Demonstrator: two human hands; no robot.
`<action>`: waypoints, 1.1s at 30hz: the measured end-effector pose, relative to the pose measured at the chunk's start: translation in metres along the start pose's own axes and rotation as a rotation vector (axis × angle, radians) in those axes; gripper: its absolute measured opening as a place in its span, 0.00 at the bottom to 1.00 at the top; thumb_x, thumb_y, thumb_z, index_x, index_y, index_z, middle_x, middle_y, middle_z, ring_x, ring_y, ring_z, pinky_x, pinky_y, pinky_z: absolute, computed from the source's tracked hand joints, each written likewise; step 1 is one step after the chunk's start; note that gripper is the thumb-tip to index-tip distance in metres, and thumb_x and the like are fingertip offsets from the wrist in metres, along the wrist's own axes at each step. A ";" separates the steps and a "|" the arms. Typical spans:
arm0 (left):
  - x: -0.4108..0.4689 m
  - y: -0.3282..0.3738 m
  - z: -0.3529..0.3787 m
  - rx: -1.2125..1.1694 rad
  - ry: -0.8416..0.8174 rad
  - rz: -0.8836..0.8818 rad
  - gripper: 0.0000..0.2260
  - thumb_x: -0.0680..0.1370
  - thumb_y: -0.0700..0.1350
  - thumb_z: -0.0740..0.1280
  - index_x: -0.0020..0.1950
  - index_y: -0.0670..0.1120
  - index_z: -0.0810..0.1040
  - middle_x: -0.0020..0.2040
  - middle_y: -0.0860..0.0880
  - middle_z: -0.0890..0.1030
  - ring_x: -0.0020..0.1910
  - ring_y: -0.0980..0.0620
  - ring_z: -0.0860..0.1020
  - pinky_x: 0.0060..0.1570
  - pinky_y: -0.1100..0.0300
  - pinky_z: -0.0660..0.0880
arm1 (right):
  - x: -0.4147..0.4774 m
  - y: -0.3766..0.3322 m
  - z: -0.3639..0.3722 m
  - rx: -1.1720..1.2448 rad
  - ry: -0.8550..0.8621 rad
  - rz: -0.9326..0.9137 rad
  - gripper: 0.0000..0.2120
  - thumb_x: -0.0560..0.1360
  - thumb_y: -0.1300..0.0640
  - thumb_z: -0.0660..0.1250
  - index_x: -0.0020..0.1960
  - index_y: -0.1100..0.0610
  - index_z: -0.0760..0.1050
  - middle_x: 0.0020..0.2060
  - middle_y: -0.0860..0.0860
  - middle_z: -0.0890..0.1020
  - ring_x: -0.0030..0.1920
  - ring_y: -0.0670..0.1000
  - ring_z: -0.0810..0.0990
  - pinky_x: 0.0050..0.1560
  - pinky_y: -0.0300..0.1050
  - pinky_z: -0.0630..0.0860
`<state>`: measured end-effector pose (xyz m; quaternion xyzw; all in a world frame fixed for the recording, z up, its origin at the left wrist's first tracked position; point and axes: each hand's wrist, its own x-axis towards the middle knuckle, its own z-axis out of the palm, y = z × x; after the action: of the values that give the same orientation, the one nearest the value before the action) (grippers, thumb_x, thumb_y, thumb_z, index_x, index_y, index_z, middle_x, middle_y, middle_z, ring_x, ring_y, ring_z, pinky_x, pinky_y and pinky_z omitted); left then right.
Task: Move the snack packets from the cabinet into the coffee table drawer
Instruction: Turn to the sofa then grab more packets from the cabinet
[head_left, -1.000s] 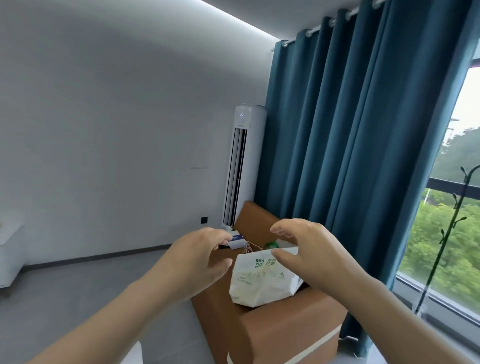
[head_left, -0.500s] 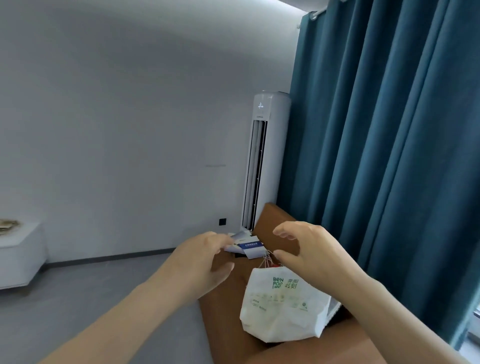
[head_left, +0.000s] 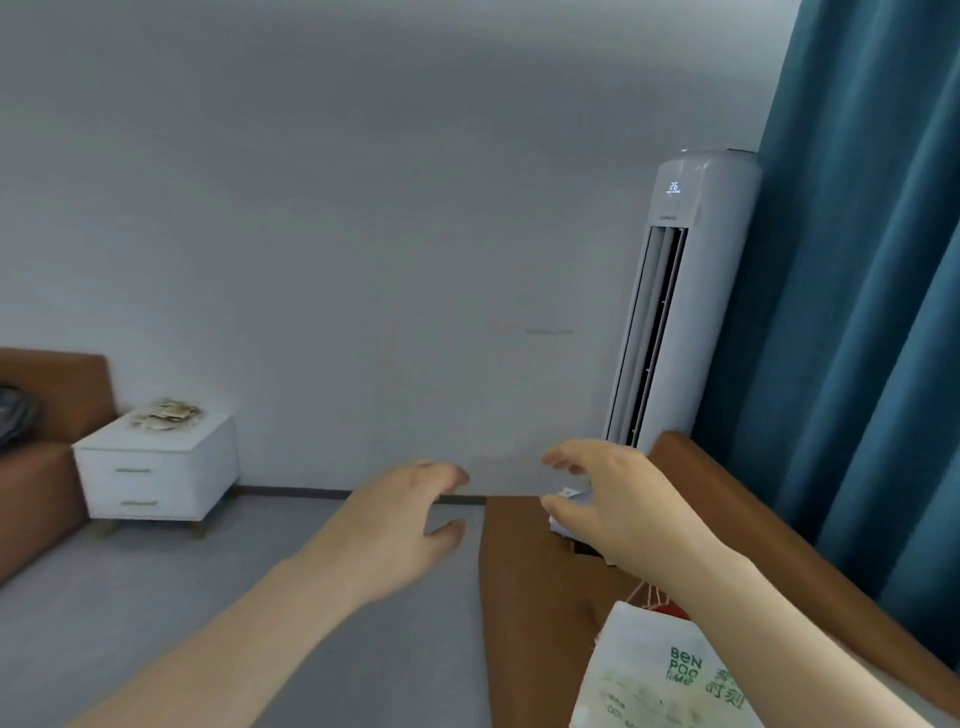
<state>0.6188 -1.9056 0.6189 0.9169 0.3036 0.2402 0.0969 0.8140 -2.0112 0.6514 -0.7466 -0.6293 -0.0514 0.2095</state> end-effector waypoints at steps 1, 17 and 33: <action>0.012 -0.014 0.002 0.002 0.006 -0.014 0.19 0.77 0.53 0.65 0.67 0.53 0.71 0.61 0.57 0.75 0.60 0.60 0.73 0.55 0.69 0.66 | 0.020 0.002 0.008 0.003 -0.007 -0.017 0.20 0.76 0.47 0.64 0.67 0.46 0.70 0.62 0.40 0.76 0.62 0.41 0.73 0.60 0.37 0.70; 0.230 -0.224 0.032 0.064 0.022 -0.172 0.17 0.77 0.53 0.65 0.66 0.54 0.71 0.60 0.57 0.76 0.57 0.60 0.74 0.56 0.66 0.69 | 0.335 0.043 0.128 0.067 -0.106 -0.158 0.19 0.76 0.49 0.64 0.67 0.48 0.70 0.61 0.42 0.76 0.62 0.43 0.71 0.61 0.38 0.68; 0.379 -0.423 0.057 0.146 0.088 -0.532 0.19 0.78 0.55 0.63 0.68 0.56 0.68 0.64 0.59 0.73 0.61 0.61 0.72 0.59 0.67 0.67 | 0.635 0.033 0.274 0.148 -0.258 -0.436 0.19 0.75 0.49 0.64 0.65 0.48 0.71 0.60 0.43 0.77 0.61 0.43 0.73 0.60 0.38 0.70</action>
<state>0.6969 -1.3411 0.5774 0.7983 0.5539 0.2236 0.0770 0.9232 -1.3290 0.6112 -0.5765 -0.7988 0.0462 0.1655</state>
